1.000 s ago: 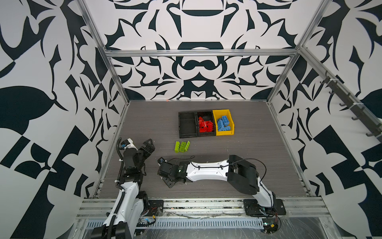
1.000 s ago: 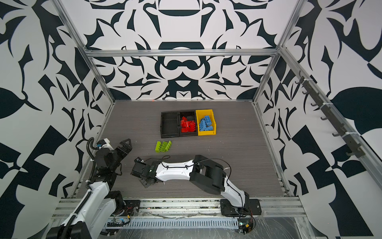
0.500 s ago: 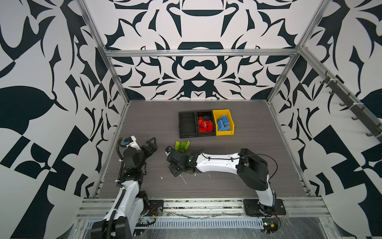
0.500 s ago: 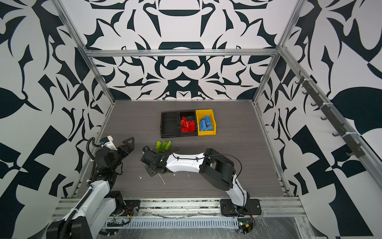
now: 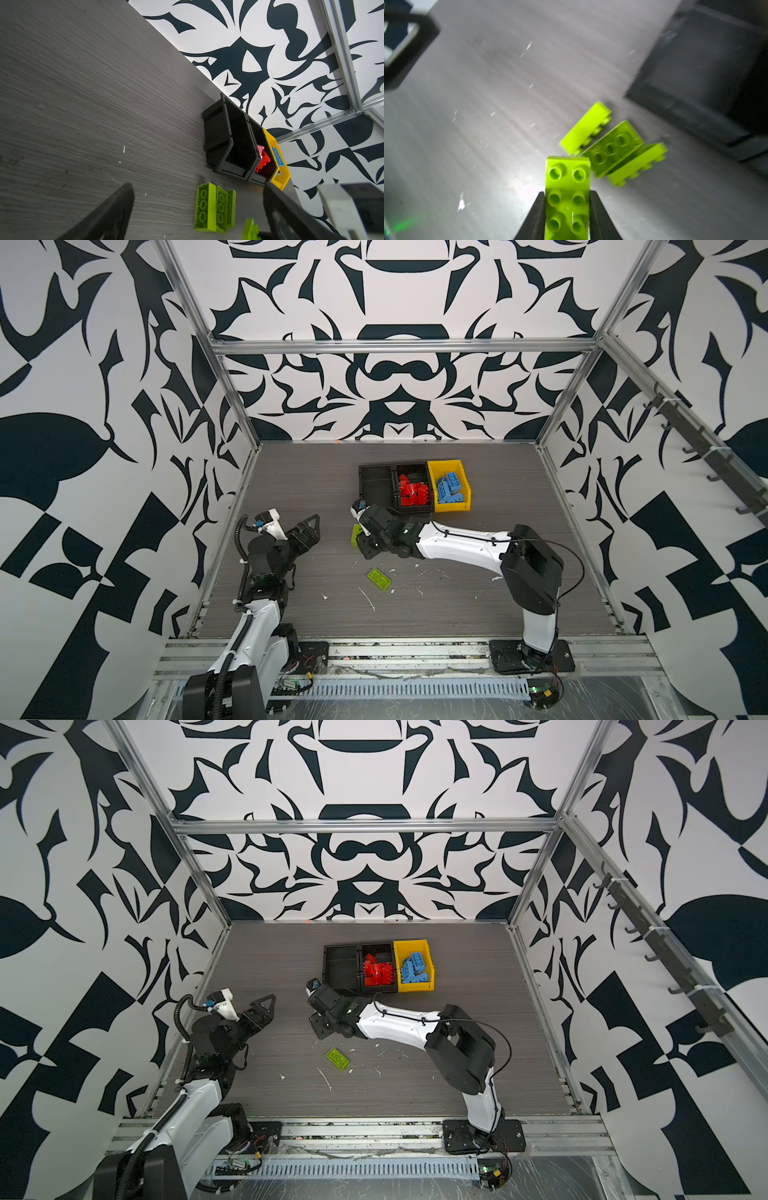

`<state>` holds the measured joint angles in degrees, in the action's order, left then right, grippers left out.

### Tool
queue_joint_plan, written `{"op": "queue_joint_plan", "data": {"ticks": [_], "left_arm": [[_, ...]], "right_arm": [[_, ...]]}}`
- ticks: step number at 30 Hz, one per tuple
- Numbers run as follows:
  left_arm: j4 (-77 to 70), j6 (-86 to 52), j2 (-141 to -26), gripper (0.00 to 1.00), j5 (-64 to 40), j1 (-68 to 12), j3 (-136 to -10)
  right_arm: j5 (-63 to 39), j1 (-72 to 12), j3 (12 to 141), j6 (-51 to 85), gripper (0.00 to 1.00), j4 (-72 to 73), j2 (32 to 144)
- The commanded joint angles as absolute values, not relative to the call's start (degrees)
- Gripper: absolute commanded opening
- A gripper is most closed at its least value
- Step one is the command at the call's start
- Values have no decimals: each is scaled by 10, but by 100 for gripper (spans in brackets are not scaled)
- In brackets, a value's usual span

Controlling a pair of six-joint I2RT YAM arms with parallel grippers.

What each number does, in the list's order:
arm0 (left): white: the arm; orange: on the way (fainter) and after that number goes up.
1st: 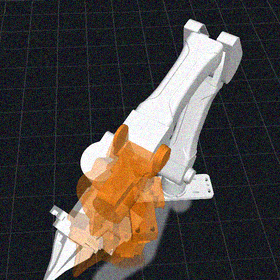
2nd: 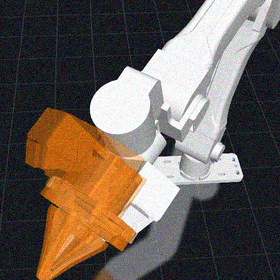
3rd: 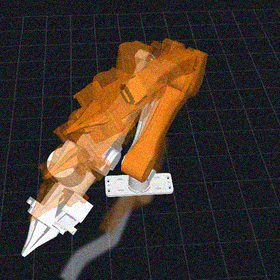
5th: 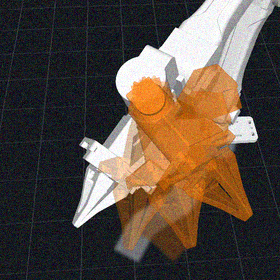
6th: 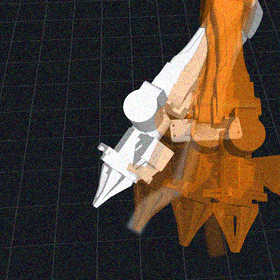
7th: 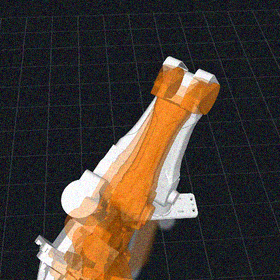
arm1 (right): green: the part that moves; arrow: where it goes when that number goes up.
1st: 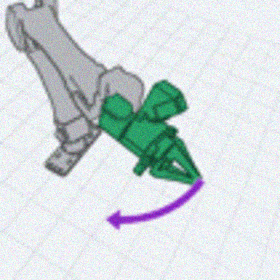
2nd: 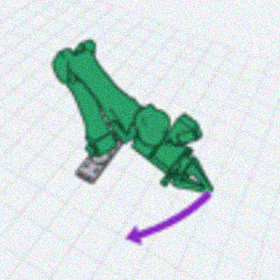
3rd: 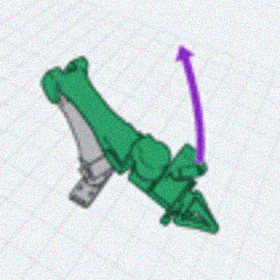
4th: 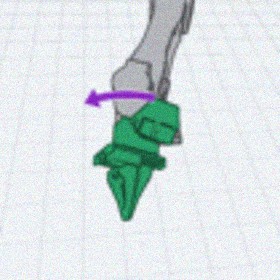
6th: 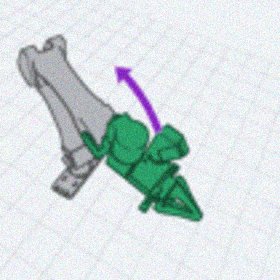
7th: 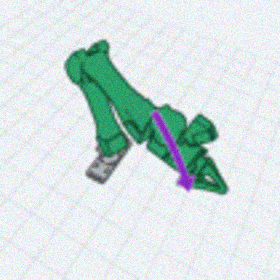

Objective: Sort the legos into containers by color
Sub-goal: Place the lego in the container.

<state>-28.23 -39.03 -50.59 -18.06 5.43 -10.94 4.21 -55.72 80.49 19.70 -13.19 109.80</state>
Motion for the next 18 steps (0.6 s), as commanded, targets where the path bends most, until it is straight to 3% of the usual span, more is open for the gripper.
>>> {"op": "queue_joint_plan", "data": {"ticks": [1,9,18], "left_arm": [[-269,-371,-522,99,-184,34,-138],[-161,-337,-574,99,-117,-65,-219],[44,-320,-515,99,-53,-159,-269]], "right_arm": [[40,-524,812,163,31,-115,1074],[19,-448,880,125,31,-115,1119],[-15,-395,941,110,31,-102,1173]]}}
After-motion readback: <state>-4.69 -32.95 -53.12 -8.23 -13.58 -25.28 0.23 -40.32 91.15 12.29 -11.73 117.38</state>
